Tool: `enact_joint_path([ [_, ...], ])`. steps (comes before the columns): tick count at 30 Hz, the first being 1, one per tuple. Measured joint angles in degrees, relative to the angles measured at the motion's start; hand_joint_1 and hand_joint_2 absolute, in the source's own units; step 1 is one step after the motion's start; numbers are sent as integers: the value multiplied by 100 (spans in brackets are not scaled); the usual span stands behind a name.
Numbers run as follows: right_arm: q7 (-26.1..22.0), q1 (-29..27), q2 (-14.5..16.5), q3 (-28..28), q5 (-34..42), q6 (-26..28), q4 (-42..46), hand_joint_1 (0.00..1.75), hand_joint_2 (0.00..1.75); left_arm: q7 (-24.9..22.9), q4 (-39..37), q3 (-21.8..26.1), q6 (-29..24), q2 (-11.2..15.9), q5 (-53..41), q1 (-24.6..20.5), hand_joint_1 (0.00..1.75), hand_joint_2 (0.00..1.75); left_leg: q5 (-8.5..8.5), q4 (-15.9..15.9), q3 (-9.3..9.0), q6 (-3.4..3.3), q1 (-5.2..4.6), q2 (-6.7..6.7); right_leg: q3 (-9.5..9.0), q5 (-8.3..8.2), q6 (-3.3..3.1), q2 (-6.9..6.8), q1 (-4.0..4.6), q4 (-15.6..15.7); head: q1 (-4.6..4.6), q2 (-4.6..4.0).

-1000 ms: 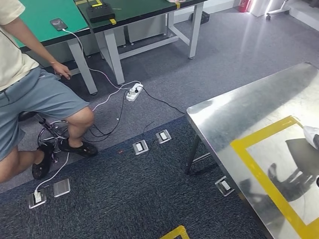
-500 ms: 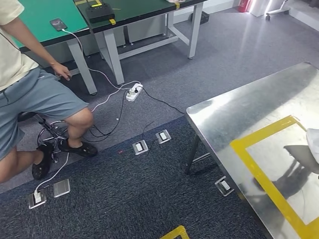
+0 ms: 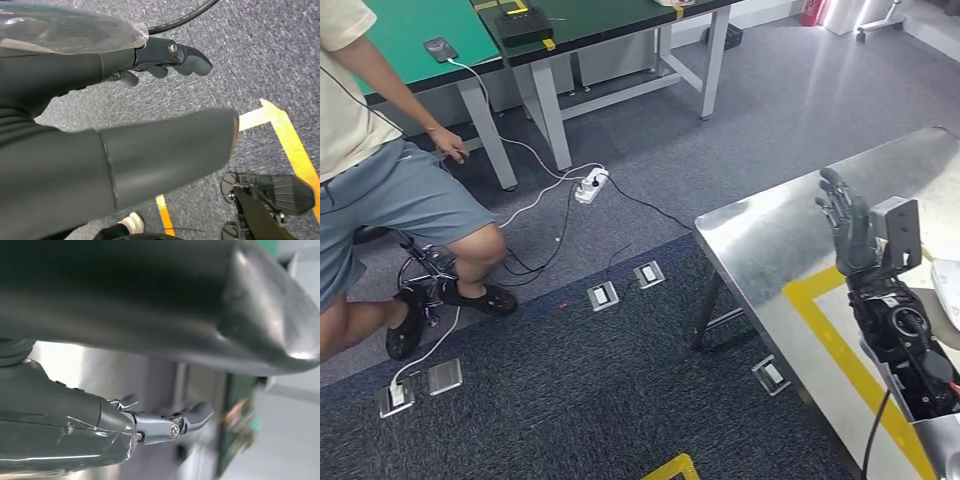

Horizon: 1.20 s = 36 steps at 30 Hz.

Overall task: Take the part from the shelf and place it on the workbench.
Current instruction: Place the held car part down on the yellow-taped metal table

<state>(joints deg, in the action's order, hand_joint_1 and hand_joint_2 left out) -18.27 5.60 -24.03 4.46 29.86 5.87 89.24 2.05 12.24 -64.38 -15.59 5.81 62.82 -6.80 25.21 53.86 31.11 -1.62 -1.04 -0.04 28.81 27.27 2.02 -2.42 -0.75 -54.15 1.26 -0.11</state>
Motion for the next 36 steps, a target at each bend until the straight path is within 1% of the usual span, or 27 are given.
enact_joint_path([
  [4,-77,258,252,639,13,-224,419,0,0,0,0,0,1,10,-7,-2,0,0,11,14,17,-27,-23,-18,-9,-12,17,-20,-20,26,-7,0],
  [6,-141,449,410,976,14,-362,570,0,0,0,0,-1,-1,10,-18,2,0,0,-17,-62,-26,-47,14,-34,-6,13,35,-10,-8,9,-12,0],
  [7,-175,541,482,1150,-1,-436,631,0,0,0,0,-1,-1,7,-29,-2,0,0,-38,-113,-58,-53,42,-42,37,92,45,29,-4,-105,-11,0],
  [8,-198,616,547,1317,-26,-501,677,0,0,0,0,-1,-1,3,-41,-10,0,0,-59,-157,-92,-59,73,-61,142,232,56,77,-5,-348,3,0],
  [10,-226,707,687,1630,-88,-598,733,0,0,0,0,-1,1,-2,-68,-25,0,0,-69,-177,-106,-63,98,-127,509,596,88,159,-37,-1140,49,0],
  [11,-231,736,757,1774,-112,-630,748,0,0,0,0,-1,1,-3,-76,-24,0,0,-66,-174,-107,-58,108,-177,686,703,106,170,-55,-1488,71,0],
  [12,-237,755,829,1915,-134,-657,764,0,0,-1,0,-1,1,-4,-83,-18,0,0,-61,-165,-110,-46,122,-233,784,702,125,174,-74,-1653,80,0],
  [13,-246,775,897,2049,-150,-682,782,0,0,-1,0,-1,4,-5,-93,-10,0,0,-48,-146,-115,-22,145,-296,766,571,145,182,-95,-1572,80,0],
  [14,-259,799,956,2166,-166,-709,802,0,0,-1,0,-1,8,-6,-104,-4,0,0,-25,-113,-118,16,176,-368,641,347,168,210,-122,-1271,83,0],
  [16,-288,849,1056,2351,-181,-758,832,0,0,0,-1,-2,18,-3,-135,-6,0,0,36,-12,-97,124,227,-512,303,-1,223,429,-174,-529,103,-1],
  [17,-299,872,1096,2424,-182,-781,838,0,0,-1,-2,-3,22,1,-149,-11,0,0,53,35,-63,178,240,-579,200,-56,222,545,-188,-303,116,-1],
  [18,-309,888,1136,2496,-185,-799,839,0,0,-1,-3,-4,26,3,-163,-13,0,0,57,67,-24,224,249,-634,166,-32,205,630,-182,-217,119,-1],
  [19,-317,905,1183,2569,-192,-819,839,0,0,-1,-4,-8,31,6,-174,-7,0,0,44,73,11,267,260,-689,172,-7,159,645,-164,-212,115,-1],
  [20,-326,924,1234,2636,-200,-838,840,0,0,-1,-4,-13,36,4,-181,9,0,0,30,61,35,305,273,-740,179,-2,104,595,-158,-218,98,0],
  [21,-332,945,1284,2697,-208,-852,839,0,0,-1,-3,-19,39,1,-185,24,0,0,36,72,46,337,286,-721,173,-6,58,538,-151,-211,77,0],
  [22,-339,966,1331,2750,-212,-864,840,0,0,-1,-3,-25,43,-1,-186,32,0,0,86,161,94,364,283,-618,160,-10,6,473,-150,-201,42,0],
  [23,-344,981,1363,2790,-213,-870,840,0,0,-2,-2,-30,46,-1,-189,25,0,0,199,390,208,379,272,-464,146,-12,-40,402,-145,-185,-2,0],
  [25,-351,986,1405,2859,-213,-882,834,0,0,-5,-2,-36,49,1,-192,3,0,0,531,1168,618,389,249,-152,137,1,-105,251,-103,-176,-77,0],
  [26,-351,986,1422,2893,-214,-897,828,0,0,-13,-2,-38,49,1,-189,-2,0,0,657,1555,833,384,246,-92,136,10,-125,176,-77,-176,-89,0],
  [27,-353,986,1442,2929,-216,-916,820,0,0,-27,-2,-40,49,1,-181,2,0,0,690,1778,968,370,243,-65,131,19,-138,108,-52,-177,-92,0],
  [28,-359,988,1463,2960,-217,-941,809,0,0,-46,-2,-40,49,1,-169,9,0,0,614,1778,991,344,236,-50,122,30,-152,44,-28,-177,-95,0],
  [29,-371,995,1487,2987,-219,-966,797,0,0,-64,-2,-40,46,2,-153,15,0,0,433,1523,882,301,218,-25,105,43,-163,-17,-5,-176,-95,0],
  [30,-386,1009,1511,3010,-219,-987,783,0,0,-77,-2,-40,41,5,-138,18,0,0,211,1113,688,241,187,36,85,56,-168,-74,15,-175,-96,0],
  [32,-427,1051,1555,3045,-220,-1027,752,0,0,-87,-3,-40,23,19,-104,7,0,0,-65,368,333,127,89,229,55,88,-160,-177,52,-172,-89,0],
  [33,-441,1073,1573,3059,-221,-1042,733,0,0,-89,-3,-39,14,25,-91,1,0,0,-101,194,257,97,50,283,46,102,-144,-226,58,-169,-87,0],
  [34,-451,1089,1591,3073,-221,-1052,713,0,0,-92,-3,-39,7,30,-80,-2,0,0,-88,140,244,87,24,284,38,112,-124,-273,59,-160,-85,0],
  [36,-457,1114,1619,3099,-223,-1061,685,0,0,-99,-3,-38,0,32,-69,7,0,0,-116,79,230,76,41,167,8,140,-72,-318,54,-146,-83,0],
])
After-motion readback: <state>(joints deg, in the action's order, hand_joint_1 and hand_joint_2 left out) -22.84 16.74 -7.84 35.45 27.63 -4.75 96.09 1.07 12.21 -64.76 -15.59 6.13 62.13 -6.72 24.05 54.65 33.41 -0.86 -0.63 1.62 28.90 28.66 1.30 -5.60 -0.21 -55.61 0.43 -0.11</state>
